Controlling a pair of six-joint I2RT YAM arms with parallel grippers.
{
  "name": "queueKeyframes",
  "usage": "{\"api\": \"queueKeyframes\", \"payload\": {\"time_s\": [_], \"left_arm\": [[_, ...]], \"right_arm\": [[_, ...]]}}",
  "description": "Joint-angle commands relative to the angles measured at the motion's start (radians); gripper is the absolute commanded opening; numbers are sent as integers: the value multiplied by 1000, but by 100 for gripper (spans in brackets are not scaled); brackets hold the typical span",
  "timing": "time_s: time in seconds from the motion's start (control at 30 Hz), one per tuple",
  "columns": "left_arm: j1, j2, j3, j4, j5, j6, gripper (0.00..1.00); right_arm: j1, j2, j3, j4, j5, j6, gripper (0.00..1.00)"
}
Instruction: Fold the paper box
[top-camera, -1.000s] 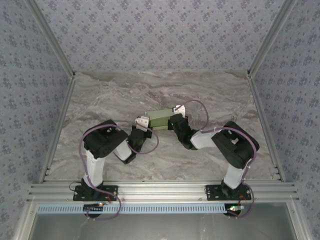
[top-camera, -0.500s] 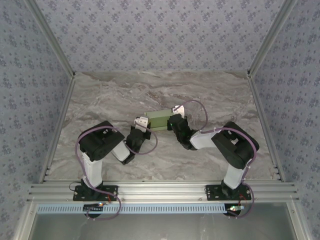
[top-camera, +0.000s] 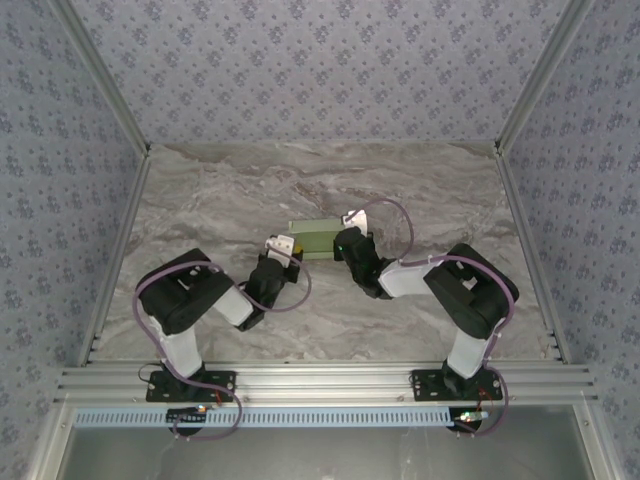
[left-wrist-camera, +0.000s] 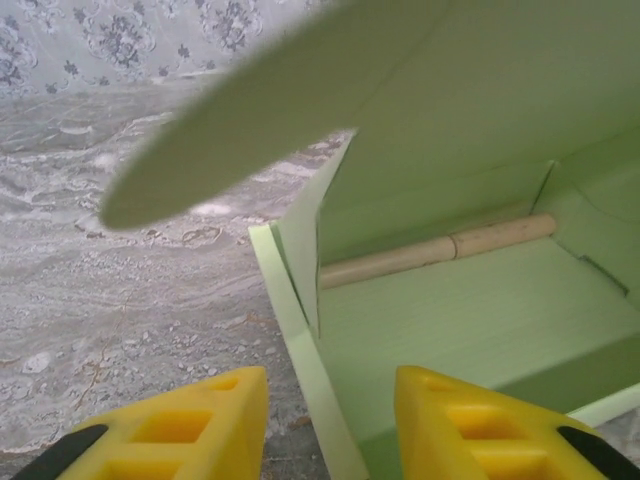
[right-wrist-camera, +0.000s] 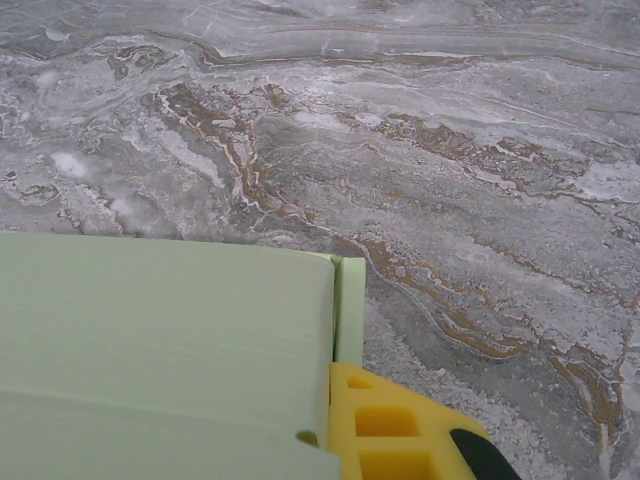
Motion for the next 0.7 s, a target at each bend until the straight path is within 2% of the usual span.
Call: {"api": "queueKeyframes", "payload": {"time_s": [0.0, 0.13, 0.27, 0.47, 0.57, 0.67], "left_arm": [[-10, -89, -23, -63, 32, -29, 41], [-9, -220, -46, -171, 53, -58, 43], [2, -435, -50, -366, 87, -73, 43], [131, -709, 44, -716, 235, -184, 44], [207, -720, 143, -859, 307, -232, 47], [259, -660, 245, -941, 374, -246, 49]], "right_arm": [[2, 22, -18, -206, 8, -16, 0], [2, 18, -11, -213, 9, -22, 0], [2, 12, -3, -223, 8, -28, 0], [2, 9, 1, -223, 8, -33, 0], [3, 14, 5, -221, 4, -35, 0], [3, 17, 7, -221, 4, -36, 0]]}}
